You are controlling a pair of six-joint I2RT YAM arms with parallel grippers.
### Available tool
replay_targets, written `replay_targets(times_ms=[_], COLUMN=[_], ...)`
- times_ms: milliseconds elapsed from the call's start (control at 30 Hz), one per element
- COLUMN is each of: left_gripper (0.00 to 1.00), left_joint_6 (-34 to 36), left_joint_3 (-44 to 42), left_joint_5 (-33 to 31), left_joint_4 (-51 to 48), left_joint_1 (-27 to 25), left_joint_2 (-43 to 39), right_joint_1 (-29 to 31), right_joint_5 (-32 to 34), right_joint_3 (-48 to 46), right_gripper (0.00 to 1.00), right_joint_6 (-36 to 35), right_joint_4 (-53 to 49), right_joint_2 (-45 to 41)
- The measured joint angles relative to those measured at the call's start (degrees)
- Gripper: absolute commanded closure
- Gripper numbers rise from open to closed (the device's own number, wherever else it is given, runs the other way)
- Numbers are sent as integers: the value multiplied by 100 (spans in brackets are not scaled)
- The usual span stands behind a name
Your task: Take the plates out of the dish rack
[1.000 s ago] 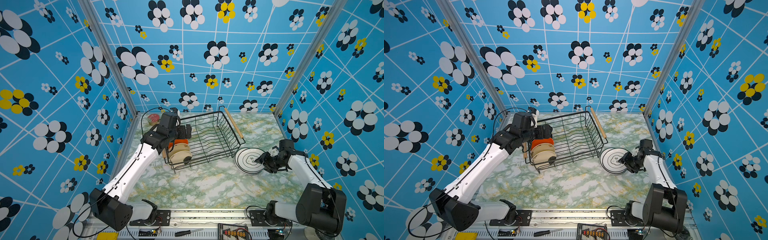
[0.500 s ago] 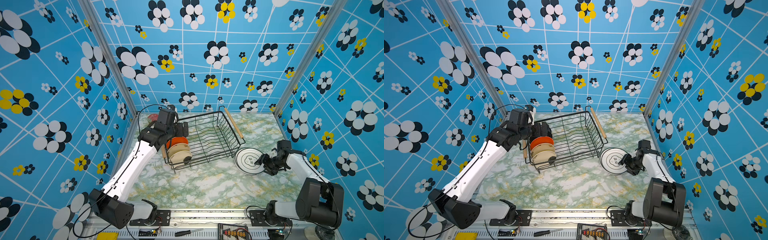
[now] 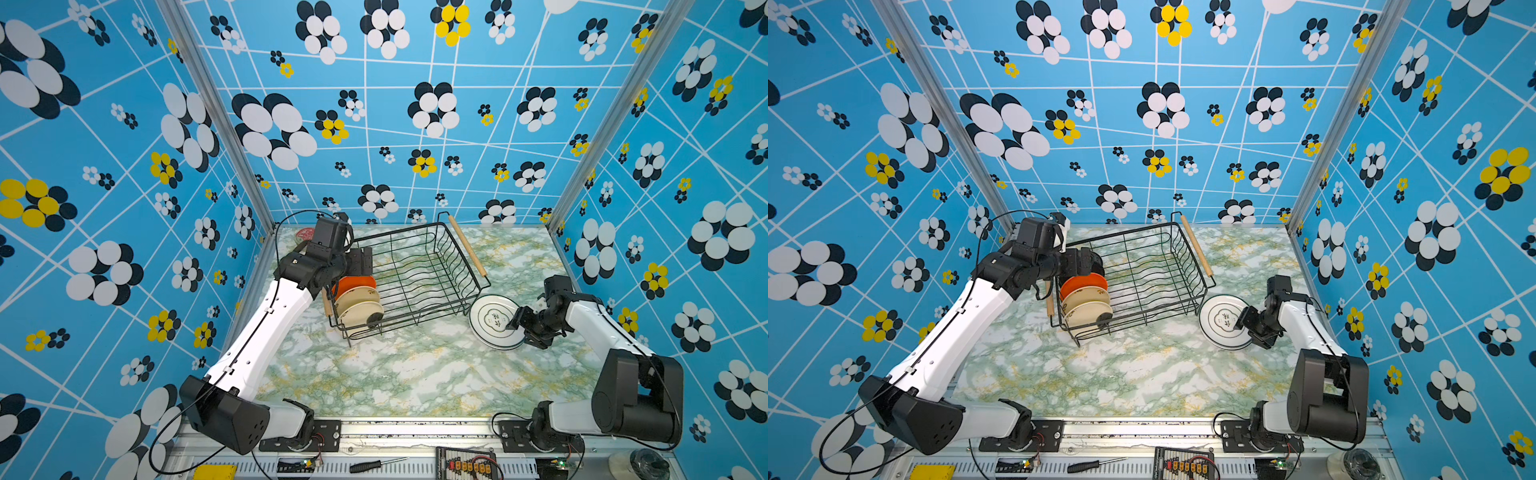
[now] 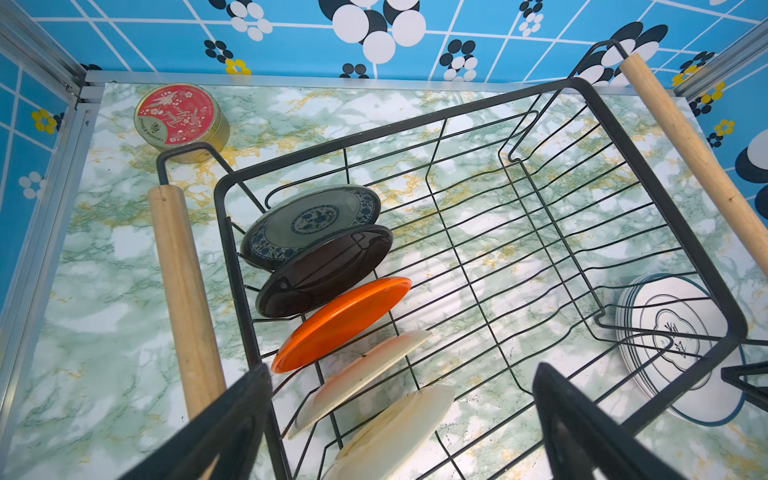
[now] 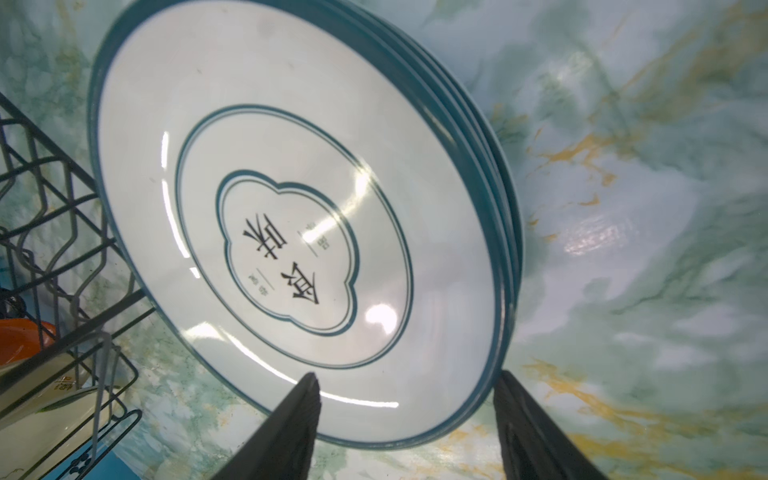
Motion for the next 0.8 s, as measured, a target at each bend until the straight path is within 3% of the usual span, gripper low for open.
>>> replay_targets(times_ms=[333,400,567,800], left_gripper=[1,1,1,1], left_joint_6=[26,55,236,452], left_joint_3=[28,28,96,177], left_joint_5=[247,286,326,219], left_joint_4=[-260,-323,-656,-1464], left_joint_1=[125,125,46,-479], left_joint_2=[273,275,280,282], right_joint_1=[39,39,39,39], right_joint_5=[146,153,168,166], right_joint_3=[59,81,195,455], right_gripper=[16,1,1,1], right_joint_6=[0,-20,-24,-50], right_joint_4=[-9,-13,-13,-33], right_joint_2=[44,44,85,118])
